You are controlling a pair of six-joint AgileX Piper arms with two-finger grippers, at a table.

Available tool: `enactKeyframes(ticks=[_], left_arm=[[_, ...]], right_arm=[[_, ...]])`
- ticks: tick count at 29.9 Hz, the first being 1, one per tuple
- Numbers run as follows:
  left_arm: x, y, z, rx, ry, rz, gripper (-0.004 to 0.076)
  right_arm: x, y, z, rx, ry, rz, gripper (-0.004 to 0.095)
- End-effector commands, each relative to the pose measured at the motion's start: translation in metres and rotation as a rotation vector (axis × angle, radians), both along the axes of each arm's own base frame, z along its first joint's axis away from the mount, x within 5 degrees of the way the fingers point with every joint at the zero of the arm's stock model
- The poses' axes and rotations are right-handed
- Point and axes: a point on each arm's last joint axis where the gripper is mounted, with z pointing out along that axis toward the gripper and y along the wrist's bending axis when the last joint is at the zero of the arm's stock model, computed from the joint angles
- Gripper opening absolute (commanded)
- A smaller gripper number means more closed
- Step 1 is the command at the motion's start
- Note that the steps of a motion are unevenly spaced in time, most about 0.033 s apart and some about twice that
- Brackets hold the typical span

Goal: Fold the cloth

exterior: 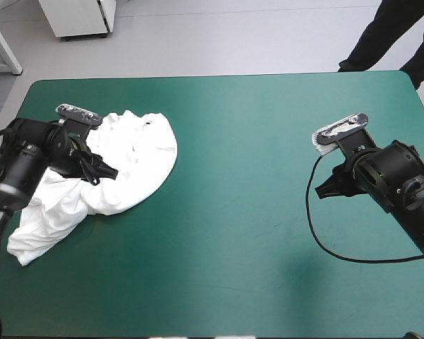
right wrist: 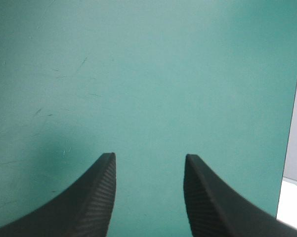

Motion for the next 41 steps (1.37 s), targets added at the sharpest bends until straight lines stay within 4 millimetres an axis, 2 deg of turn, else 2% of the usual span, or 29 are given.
enactKeyframes(ticks=[1,6,13,23,25,26,30,33,36,41], left_arm=[[0.029,0.002,0.012,0.041,-0.082,0.012,0.0337],[0.07,0.016,-0.007,-0.022,-0.04,0.045,0.0362],[0.103,0.039,-0.05,-0.113,0.071,0.091,0.0403],[0.133,0.028,-0.116,-0.239,0.219,0.055,0.0393],[0.136,0.027,-0.124,-0.244,0.235,0.061,0.0342],[0.137,0.026,-0.128,-0.249,0.245,0.063,0.0288],[0.138,0.026,-0.132,-0.252,0.26,0.055,-0.001],[0.138,0.024,-0.133,-0.268,0.264,0.031,-0.0022],[0.136,0.01,-0.131,-0.291,0.276,-0.029,-0.0022],[0.129,-0.042,-0.13,-0.271,0.301,-0.163,-0.0022]], right_arm=[[0.004,-0.001,0.013,-0.012,-0.088,0.022,0.0414],[0.008,0.001,0.011,-0.019,-0.092,0.027,0.0415],[0.008,0.001,0.012,-0.025,-0.105,0.03,0.0414],[0.009,0.0,0.013,-0.039,-0.118,0.03,0.0414],[0.01,-0.001,0.013,-0.047,-0.122,0.029,0.0414],[0.01,-0.001,0.013,-0.047,-0.122,0.029,0.0414],[0.009,-0.001,0.014,-0.046,-0.124,0.029,0.0414],[0.009,-0.001,0.014,-0.046,-0.124,0.029,0.0414],[0.009,-0.001,0.014,-0.047,-0.121,0.027,0.0414],[0.008,-0.003,0.013,-0.062,-0.114,0.019,0.0414]])
